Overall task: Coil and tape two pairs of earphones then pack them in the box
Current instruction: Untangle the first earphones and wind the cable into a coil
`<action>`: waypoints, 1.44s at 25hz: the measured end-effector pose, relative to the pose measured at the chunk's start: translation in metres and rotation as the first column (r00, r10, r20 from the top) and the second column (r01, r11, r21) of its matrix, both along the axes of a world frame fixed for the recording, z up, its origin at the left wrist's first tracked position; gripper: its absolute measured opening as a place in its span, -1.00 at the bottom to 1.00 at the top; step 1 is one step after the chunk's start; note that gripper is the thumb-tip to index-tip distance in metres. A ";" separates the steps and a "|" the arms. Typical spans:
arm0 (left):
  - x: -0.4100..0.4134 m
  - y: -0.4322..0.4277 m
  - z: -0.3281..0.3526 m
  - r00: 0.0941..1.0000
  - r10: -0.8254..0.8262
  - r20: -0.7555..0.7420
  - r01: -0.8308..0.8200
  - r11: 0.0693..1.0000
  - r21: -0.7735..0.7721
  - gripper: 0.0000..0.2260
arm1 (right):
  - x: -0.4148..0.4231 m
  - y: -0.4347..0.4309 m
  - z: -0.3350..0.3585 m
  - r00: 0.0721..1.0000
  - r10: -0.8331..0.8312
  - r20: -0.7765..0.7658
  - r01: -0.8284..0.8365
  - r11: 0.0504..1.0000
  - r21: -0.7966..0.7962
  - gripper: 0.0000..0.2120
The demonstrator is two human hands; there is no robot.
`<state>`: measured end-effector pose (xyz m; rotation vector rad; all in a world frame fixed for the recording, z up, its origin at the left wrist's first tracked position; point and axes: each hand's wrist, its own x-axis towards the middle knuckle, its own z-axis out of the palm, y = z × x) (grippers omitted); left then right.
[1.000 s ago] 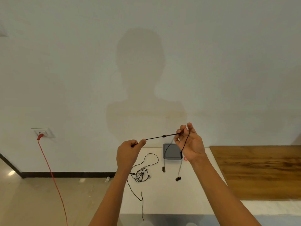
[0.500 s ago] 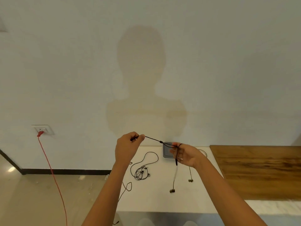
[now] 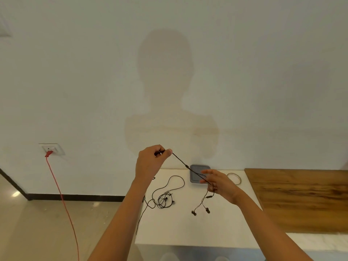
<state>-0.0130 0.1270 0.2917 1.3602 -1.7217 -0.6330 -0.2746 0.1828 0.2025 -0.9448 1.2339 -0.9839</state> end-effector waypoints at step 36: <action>-0.020 0.010 0.049 0.979 0.201 -0.026 -0.199 0.926 -0.320 -0.72 | 0.028 0.031 -0.110 0.762 0.132 -0.634 -0.085 0.991 0.104 -0.74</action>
